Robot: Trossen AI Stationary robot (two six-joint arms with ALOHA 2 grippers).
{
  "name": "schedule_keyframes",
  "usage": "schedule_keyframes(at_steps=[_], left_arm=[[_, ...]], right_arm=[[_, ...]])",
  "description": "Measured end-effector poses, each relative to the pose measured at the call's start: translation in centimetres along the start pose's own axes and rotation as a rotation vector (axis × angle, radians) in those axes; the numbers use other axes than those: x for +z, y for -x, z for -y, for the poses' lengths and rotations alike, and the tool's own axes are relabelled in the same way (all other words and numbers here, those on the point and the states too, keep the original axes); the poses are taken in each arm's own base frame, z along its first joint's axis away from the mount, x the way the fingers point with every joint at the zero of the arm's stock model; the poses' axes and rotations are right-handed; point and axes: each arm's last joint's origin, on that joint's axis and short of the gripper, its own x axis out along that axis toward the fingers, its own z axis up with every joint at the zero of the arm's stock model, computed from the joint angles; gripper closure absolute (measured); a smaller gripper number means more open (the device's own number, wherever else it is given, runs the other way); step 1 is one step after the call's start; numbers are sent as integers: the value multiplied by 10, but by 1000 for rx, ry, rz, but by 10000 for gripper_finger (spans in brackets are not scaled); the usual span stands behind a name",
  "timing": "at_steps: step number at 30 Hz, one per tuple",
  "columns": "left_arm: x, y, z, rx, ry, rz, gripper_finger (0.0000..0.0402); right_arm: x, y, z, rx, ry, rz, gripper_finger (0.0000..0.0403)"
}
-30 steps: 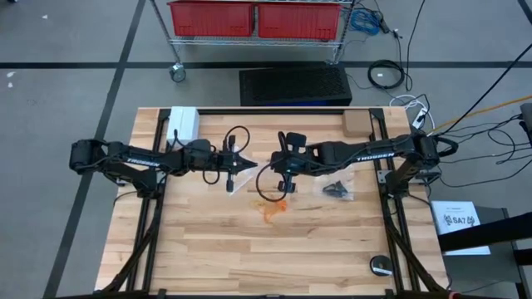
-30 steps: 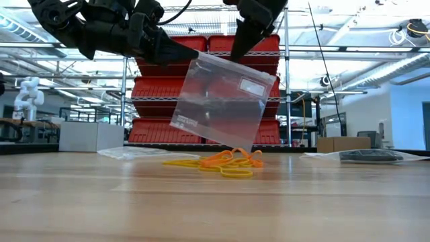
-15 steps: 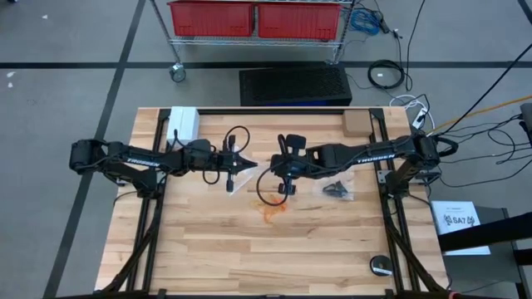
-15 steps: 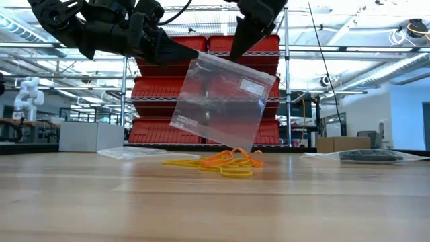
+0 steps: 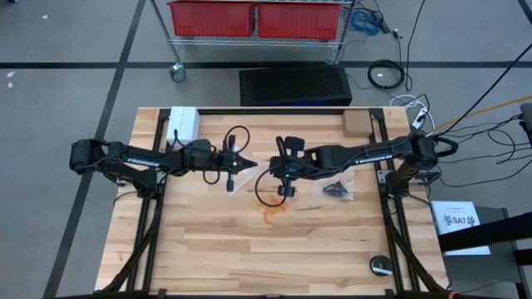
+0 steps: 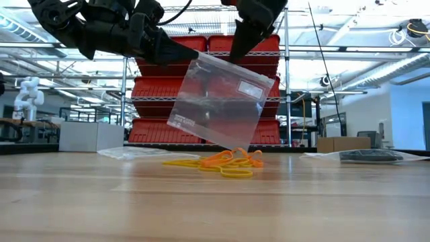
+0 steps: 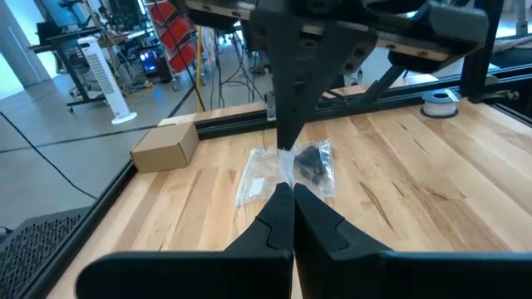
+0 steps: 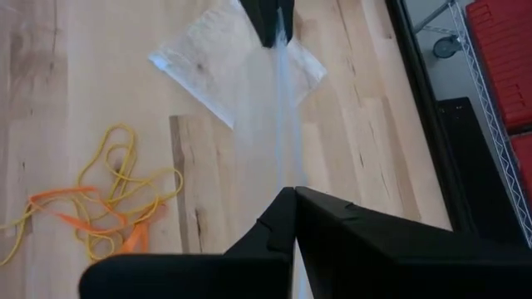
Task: Sort rubber bands
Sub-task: Open the top transparent zip bag
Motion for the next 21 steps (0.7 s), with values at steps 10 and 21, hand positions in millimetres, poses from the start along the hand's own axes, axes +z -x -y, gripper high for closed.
schedule_keyframes(at_steps=[10, 21], left_arm=[[0, 0, 0, -1, 0, -1, 402], [0, 0, 0, -9, 0, 1, 402]], right_arm=[[1, -19, 2, 4, 8, -11, 403], [3, -45, 9, 6, -14, -18, 403]])
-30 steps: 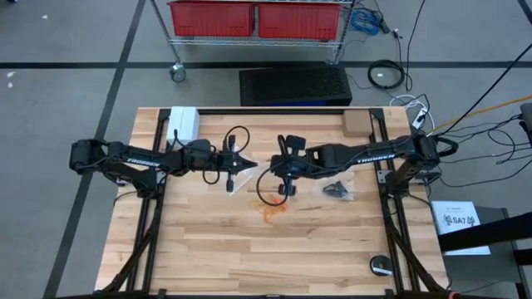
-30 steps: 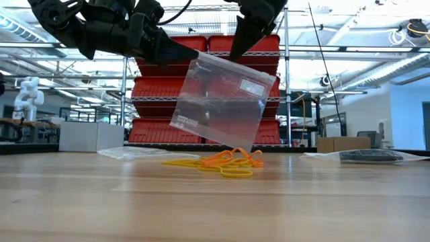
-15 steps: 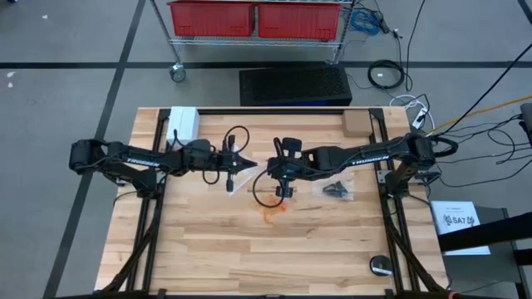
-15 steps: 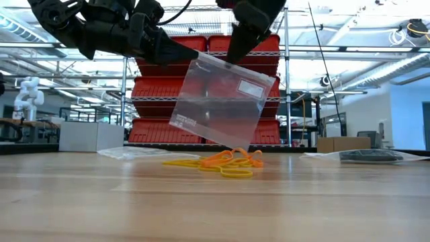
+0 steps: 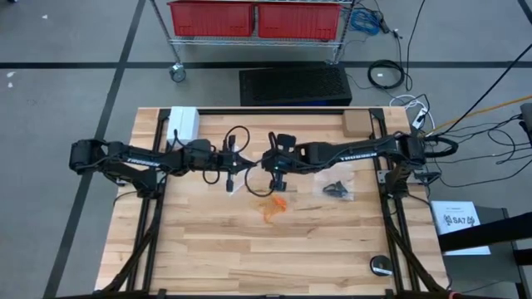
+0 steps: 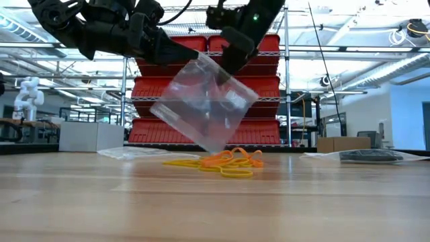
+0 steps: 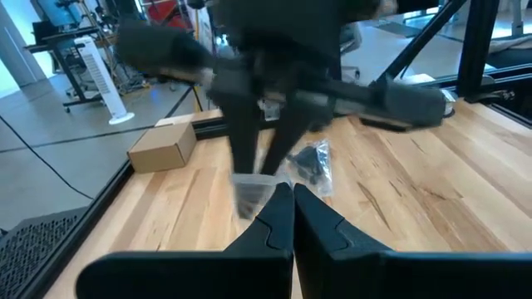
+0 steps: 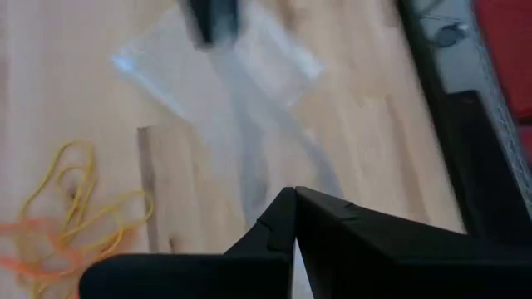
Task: Sort rubber bands
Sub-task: Open the top transparent zip bag
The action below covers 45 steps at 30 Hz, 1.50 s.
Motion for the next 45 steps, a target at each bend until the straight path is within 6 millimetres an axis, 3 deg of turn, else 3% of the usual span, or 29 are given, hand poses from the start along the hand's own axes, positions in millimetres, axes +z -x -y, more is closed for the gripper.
schedule_keyframes(at_steps=[7, 15, 22, 33, 36, 40, 45], left_arm=[[-2, 0, 0, -4, 3, -18, 402], [-3, -1, 6, -47, 6, -33, 402], [-2, -1, 11, -54, 2, -31, 402], [-1, -1, 10, -33, 0, -22, 402], [0, -1, 10, -33, 1, -21, 402], [-1, -1, 10, -32, 1, -22, 402], [0, -1, 10, -31, 2, -20, 402]], right_arm=[[-8, -5, -20, 54, 61, 43, 403], [-38, 0, -16, 35, -58, 149, 403], [-38, 0, -14, 51, -131, 199, 398], [-28, -6, -15, 115, -167, 291, 269], [-25, -5, -14, 113, -179, 317, 256], [-28, -7, -11, 104, -177, 291, 290], [-29, -19, -15, 98, -159, 275, 389]])
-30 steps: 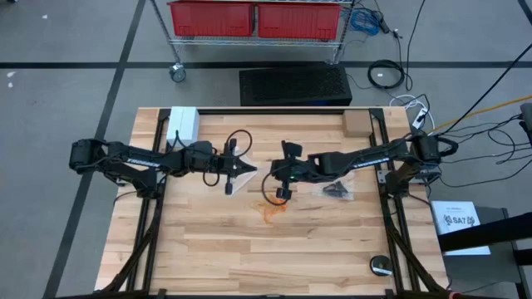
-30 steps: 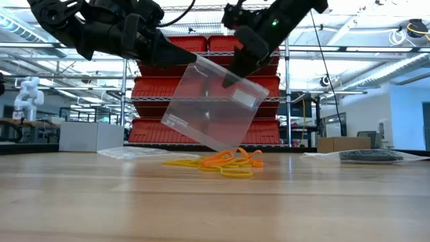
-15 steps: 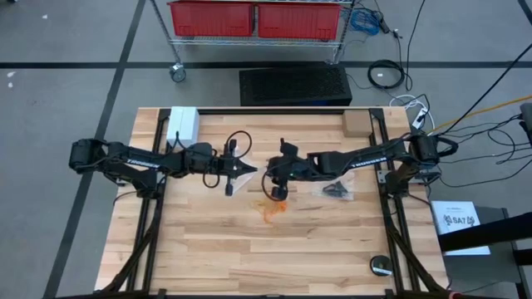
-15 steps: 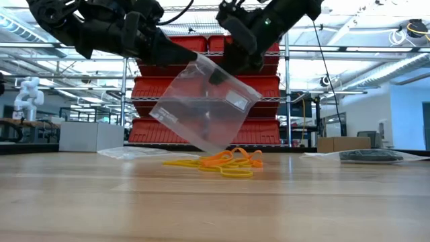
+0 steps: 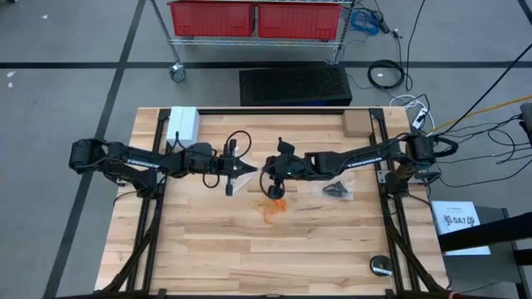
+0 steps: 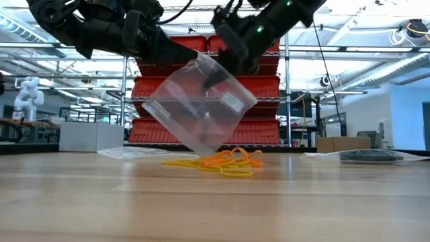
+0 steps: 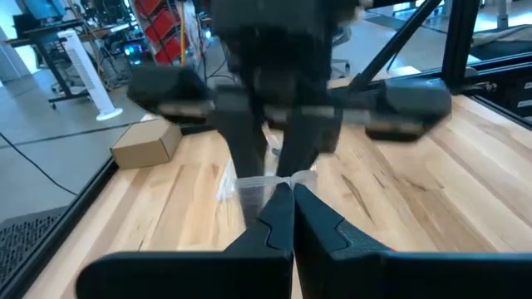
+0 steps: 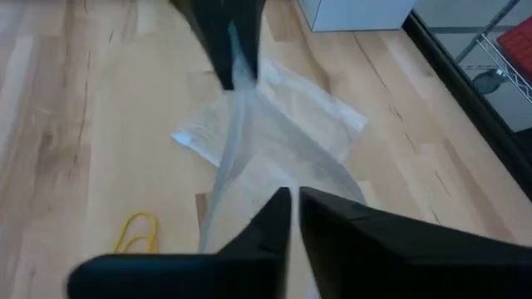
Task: Sort rubber bands
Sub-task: Open the top transparent zip bag
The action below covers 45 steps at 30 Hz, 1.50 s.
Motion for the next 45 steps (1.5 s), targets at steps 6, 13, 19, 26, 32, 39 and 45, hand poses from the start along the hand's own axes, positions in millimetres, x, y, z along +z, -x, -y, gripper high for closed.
schedule_keyframes(at_steps=[6, 13, 19, 26, 32, 39, 45], left_arm=[[0, 0, 0, 12, -1, -1, 402], [0, 0, 0, 13, 1, -6, 402], [1, 0, 1, 9, -1, 0, 402], [1, 0, 3, 5, -2, 0, 402], [1, 0, 3, 5, -2, -2, 402], [0, 0, 3, 5, -2, -4, 402], [0, 0, 2, 7, -5, -7, 402]], right_arm=[[-9, -22, -6, 12, 13, -5, 401], [-8, -24, -6, -1, 23, 20, 402], [3, -19, -4, 6, -32, 100, 402], [-1, -24, -3, -2, 0, 79, 326], [-3, -22, -10, 17, -1, 63, 220], [-2, -8, -16, 36, -12, 36, 167], [8, 25, -16, 54, 1, 46, 165]])
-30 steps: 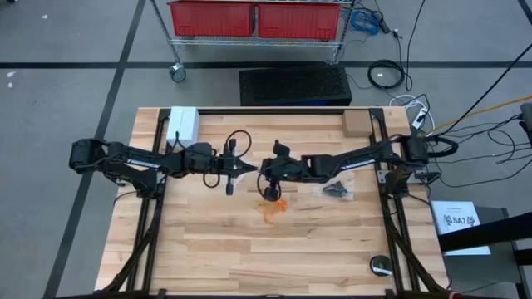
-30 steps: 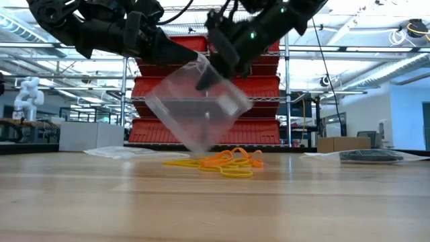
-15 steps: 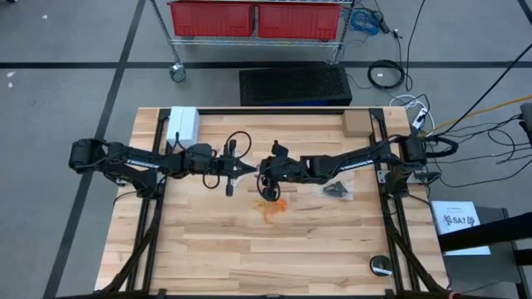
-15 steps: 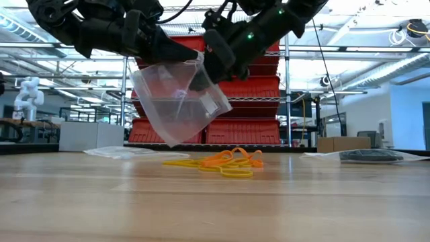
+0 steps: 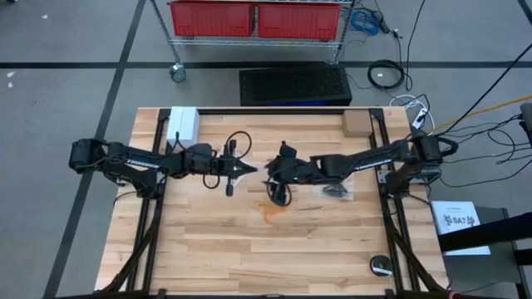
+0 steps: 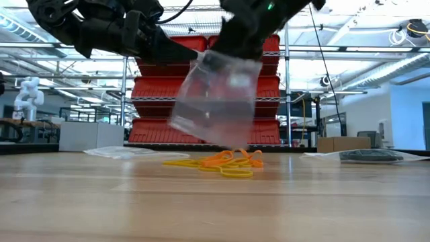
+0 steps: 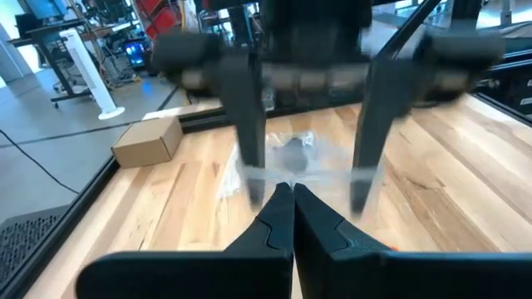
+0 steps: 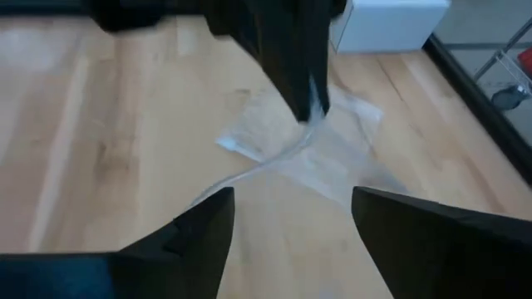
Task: Sort rubber bands
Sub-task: Open the top transparent zip bag, then put the center orange rubber band into the transparent zip bag
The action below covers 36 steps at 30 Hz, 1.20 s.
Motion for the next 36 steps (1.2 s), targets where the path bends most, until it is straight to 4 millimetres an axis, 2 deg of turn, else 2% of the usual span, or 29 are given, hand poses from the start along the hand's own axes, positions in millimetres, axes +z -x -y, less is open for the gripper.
schedule_keyframes(at_steps=[9, 12, 15, 20, 26, 31, 36], left_arm=[[-2, 0, -2, 6, 4, -16, 402], [-2, 0, -2, 9, 4, -20, 402], [-3, 0, -2, 13, 4, -23, 402], [-3, 0, -3, 34, 0, -29, 402], [-3, 0, -4, 70, -12, -40, 402], [-4, 1, -4, 81, -18, -49, 402], [-4, 1, -4, 80, -18, -52, 402]], right_arm=[[19, 62, 4, -18, 6, 68, 165], [16, 77, -2, 7, 2, 36, 165], [5, 80, -13, 32, -9, -57, 165], [-23, 63, -39, 26, -65, -244, 165], [-57, 20, -65, -20, -89, -390, 167], [-82, -11, -68, -80, -110, -481, 182], [-85, -21, -65, -92, -120, -482, 204]])
